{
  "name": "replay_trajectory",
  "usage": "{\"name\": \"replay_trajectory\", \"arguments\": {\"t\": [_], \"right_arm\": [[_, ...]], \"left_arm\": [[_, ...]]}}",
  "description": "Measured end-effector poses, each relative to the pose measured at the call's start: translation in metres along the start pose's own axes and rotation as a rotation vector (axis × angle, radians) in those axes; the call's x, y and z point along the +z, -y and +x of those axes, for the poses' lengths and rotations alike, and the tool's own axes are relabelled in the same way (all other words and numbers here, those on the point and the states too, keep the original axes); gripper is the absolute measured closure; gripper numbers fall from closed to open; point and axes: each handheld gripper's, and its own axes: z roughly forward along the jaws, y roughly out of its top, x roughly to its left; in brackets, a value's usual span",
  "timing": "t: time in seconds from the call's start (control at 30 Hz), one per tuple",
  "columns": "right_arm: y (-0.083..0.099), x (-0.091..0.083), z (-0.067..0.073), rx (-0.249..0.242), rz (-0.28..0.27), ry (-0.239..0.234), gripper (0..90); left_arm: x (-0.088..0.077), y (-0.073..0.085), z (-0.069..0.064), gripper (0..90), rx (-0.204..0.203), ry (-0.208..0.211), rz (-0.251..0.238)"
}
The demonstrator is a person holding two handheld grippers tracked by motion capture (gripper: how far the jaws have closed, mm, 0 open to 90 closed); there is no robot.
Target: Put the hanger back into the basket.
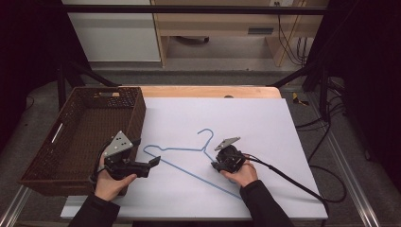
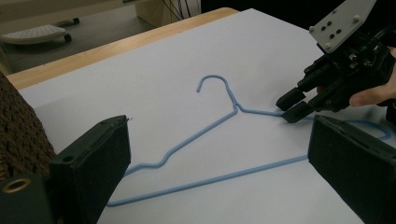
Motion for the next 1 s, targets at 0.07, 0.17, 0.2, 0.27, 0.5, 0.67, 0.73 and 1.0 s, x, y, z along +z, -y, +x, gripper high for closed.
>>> {"name": "replay_trajectory", "arguments": {"t": [0.07, 0.17, 0.2, 0.27, 0.5, 0.67, 0.73, 1.0], "right_arm": [[-0.0001, -0.0004, 0.0, 0.003, 0.006, 0.009, 71.2], [-0.0001, -0.0006, 0.0, 0.0, 0.01, 0.016, 74.4], [-0.0002, -0.0005, 0.0001, -0.006, 0.01, 0.013, 75.1], [-0.0003, -0.0007, 0.0003, -0.005, 0.012, 0.011, 75.5], [-0.0008, -0.0014, 0.0011, -0.012, 0.026, 0.005, 81.0], [-0.0012, -0.0013, 0.0021, 0.0, 0.032, 0.009, 82.2], [-0.001, -0.0012, 0.0017, -0.002, 0.031, 0.006, 82.1], [-0.0007, -0.001, 0.0018, 0.004, 0.031, 0.011, 86.3]], "left_arm": [[0.0002, -0.0001, -0.0004, 5.7, 0.0, -0.001, 0.001], [0.0008, -0.0002, -0.001, 5.7, 0.001, 0.0, 0.003], [0.001, -0.0002, -0.0012, 5.7, 0.001, 0.0, 0.003], [0.0011, -0.0004, -0.0019, 5.7, 0.001, 0.001, 0.006], [0.0019, -0.0006, -0.0037, 5.8, 0.002, 0.004, 0.01], [0.0027, -0.0009, -0.0047, 5.9, 0.005, 0.006, 0.011], [0.0031, -0.0009, -0.0048, 5.9, 0.005, 0.006, 0.012], [0.0054, -0.0009, -0.0074, 6.0, 0.009, 0.009, 0.02]]}}
